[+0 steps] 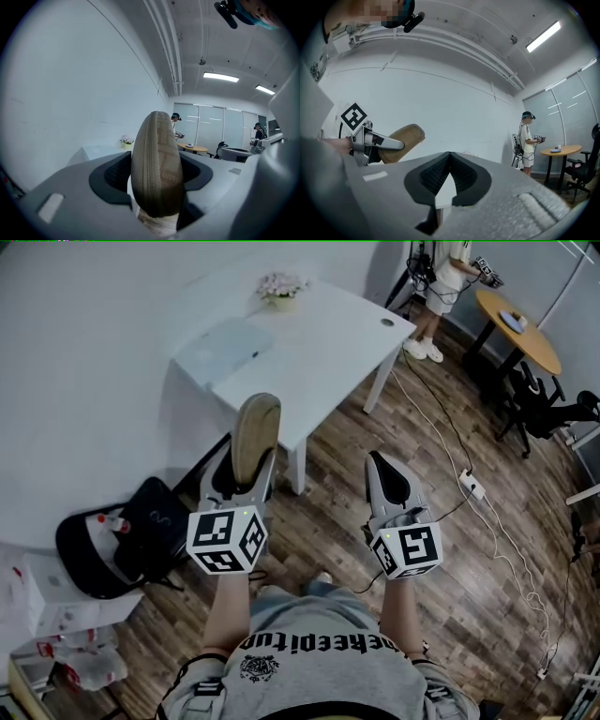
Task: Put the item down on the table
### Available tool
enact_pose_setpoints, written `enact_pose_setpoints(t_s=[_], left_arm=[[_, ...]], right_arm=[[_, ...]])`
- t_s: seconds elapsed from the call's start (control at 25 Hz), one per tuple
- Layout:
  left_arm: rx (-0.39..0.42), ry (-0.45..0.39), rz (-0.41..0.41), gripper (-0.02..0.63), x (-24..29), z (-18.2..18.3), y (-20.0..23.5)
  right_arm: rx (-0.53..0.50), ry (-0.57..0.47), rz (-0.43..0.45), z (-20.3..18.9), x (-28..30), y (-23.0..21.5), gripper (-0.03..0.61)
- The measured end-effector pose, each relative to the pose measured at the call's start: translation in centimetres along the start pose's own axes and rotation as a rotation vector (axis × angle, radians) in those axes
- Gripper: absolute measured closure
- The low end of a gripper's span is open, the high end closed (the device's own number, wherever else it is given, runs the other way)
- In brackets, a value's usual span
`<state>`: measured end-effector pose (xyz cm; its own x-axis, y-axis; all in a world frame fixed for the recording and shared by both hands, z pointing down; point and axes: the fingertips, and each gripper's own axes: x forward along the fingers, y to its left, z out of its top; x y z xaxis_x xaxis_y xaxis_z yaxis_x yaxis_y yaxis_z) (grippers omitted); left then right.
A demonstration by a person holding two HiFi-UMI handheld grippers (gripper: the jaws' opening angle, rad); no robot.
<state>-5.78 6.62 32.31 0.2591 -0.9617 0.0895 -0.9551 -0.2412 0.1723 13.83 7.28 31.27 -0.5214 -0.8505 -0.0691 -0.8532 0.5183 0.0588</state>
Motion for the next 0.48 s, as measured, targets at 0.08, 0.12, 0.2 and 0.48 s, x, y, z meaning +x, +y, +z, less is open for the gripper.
enact_pose_setpoints(t_s=[0.08,0.12,0.2,0.48], left_arm=[[-0.001,-0.008,0.011,0.318,0.3,0.1,-0.6],[-0.001,-0.011,0.016,0.318,0.5,0.1,-0.9],[-0.003,-0.014,0.025,0.318,0.7,0.0,-1.5],[-0.004,-0.014,0.043,0.318,1.7,0.1,-2.2]], right_arm=[[0.000,-0.003,0.014,0.0,0.0,-0.7,0.578],[0.000,-0.004,0.022,0.0,0.0,-1.1,0.578],[0.005,-0.008,0.033,0.0,0.0,-1.7,0.578],[0.026,-0.007,0.058,-0.5,0.7,-2.8,0.578]])
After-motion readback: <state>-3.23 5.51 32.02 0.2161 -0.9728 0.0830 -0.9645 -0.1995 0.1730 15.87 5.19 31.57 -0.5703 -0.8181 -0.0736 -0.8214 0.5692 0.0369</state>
